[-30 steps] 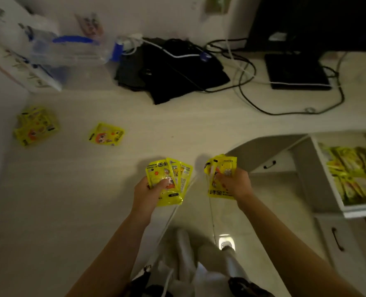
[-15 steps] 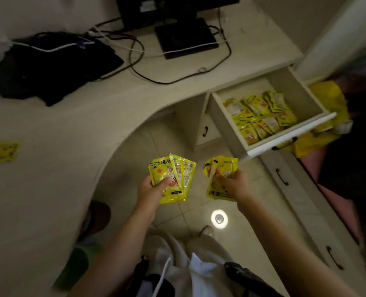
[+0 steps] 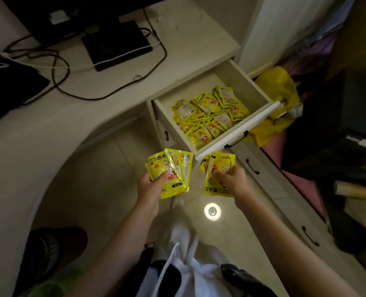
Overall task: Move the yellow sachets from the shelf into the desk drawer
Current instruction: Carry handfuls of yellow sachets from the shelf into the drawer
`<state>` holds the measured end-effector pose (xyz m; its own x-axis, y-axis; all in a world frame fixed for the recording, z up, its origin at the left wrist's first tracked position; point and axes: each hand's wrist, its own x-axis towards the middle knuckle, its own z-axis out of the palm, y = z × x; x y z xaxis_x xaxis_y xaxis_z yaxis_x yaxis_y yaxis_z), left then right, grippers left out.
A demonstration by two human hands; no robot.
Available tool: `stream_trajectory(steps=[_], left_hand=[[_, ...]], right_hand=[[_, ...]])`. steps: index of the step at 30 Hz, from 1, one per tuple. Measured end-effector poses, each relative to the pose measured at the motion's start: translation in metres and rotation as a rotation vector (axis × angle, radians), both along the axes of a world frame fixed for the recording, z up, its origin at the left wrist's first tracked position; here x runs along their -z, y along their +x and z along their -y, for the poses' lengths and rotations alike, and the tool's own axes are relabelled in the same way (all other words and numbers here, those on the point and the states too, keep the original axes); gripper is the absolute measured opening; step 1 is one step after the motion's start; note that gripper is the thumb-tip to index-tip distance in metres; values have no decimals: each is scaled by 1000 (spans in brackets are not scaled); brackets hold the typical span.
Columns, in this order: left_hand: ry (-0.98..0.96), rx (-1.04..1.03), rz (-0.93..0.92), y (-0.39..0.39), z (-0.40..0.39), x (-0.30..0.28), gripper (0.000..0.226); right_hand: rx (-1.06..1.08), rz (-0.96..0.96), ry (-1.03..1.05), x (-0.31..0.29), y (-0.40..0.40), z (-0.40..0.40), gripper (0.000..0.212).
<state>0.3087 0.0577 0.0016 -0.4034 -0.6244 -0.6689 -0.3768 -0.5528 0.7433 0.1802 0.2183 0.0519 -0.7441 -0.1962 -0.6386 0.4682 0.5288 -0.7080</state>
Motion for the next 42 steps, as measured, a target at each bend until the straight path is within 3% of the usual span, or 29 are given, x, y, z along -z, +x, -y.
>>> stream_trajectory(steps=[3,14,21,25,29,32,38,42], left_hand=[[13,-11,-9,-34,10,2,19],[13,22,44,-165,68,9,19],[4,52,93,-216,69,19,27],[30,33,206,-241,61,30,58],[22,29,282,-264,50,36,60],[71,-33,333,-274,43,47,66],[147,-136,391,-282,25,73,62],[167,-158,407,-292,16,83,25]], right_hand=[[-6,-14,-6,-2,-32,10,11],[-16,-49,135,6,-165,64,25],[-91,-18,140,23,-219,91,16],[-192,-3,225,41,-246,99,22],[-284,27,253,56,-272,103,26],[-369,26,279,69,-293,104,17],[-645,29,329,98,-322,103,17],[-770,68,329,115,-330,104,1]])
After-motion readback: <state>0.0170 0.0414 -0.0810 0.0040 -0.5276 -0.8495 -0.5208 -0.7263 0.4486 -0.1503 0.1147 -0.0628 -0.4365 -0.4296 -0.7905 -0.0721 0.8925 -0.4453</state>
